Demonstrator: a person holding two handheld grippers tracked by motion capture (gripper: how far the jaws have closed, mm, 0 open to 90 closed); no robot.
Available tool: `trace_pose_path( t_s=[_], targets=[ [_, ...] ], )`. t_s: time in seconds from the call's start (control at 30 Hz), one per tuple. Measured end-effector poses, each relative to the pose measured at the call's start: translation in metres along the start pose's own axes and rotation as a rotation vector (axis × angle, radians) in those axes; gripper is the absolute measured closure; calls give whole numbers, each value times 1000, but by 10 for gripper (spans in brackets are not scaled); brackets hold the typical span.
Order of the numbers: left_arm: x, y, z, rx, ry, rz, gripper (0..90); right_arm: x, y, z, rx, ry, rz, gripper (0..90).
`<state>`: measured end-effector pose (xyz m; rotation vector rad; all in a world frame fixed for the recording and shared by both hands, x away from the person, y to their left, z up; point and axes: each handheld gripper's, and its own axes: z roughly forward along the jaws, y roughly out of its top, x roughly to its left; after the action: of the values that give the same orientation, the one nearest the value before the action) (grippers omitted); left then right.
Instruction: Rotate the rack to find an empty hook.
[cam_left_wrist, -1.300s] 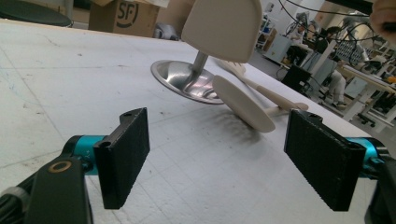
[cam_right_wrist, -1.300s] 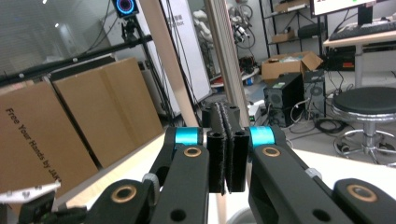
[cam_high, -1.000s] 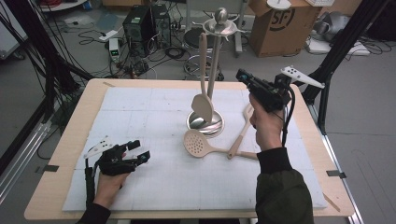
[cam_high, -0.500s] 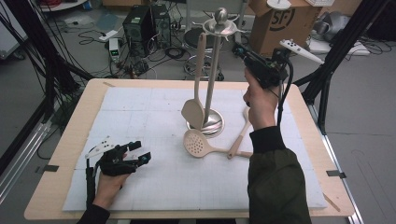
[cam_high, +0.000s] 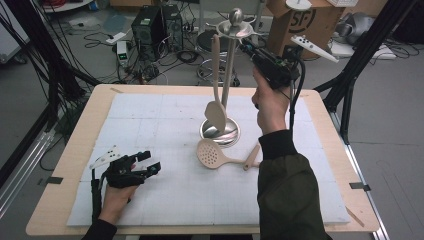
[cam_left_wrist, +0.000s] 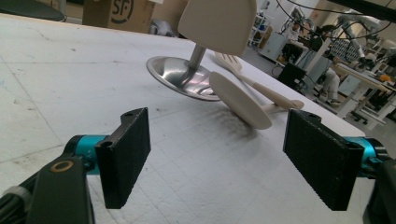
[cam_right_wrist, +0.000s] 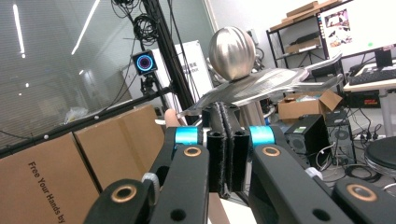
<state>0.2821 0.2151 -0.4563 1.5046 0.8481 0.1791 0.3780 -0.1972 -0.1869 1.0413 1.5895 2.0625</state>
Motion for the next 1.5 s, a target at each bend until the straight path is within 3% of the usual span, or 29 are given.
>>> trace_pose_path(
  t_s=[0.47, 0.67, 0.8, 1.03, 1.13, 1.27, 1.37, 1.5],
  targets=[
    [1, 0, 0, -1, -1, -7, 237, 22, -6, 18, 29, 42, -51, 892],
    [1, 0, -1, -7, -1, -10, 237, 24, -7, 28, 34, 55, -47, 892],
    [1, 0, -1, -6, -3, -14, 237, 23, -9, 25, 35, 54, -59, 892],
    [1, 0, -1, -8, -3, -13, 237, 4, -19, 10, 40, -7, -29, 892],
    [2, 0, -1, -6, -4, -14, 238, -2, -16, 3, 9, -33, -18, 892],
    [2, 0, -1, -6, -5, -15, 238, -6, -12, -2, -16, -96, -2, 892],
    [2, 0, -1, -7, -5, -17, 238, -2, -7, -5, -53, -96, -18, 892],
    [2, 0, -1, -7, -7, -18, 238, 3, -4, -8, -58, -100, -38, 892]
  ],
)
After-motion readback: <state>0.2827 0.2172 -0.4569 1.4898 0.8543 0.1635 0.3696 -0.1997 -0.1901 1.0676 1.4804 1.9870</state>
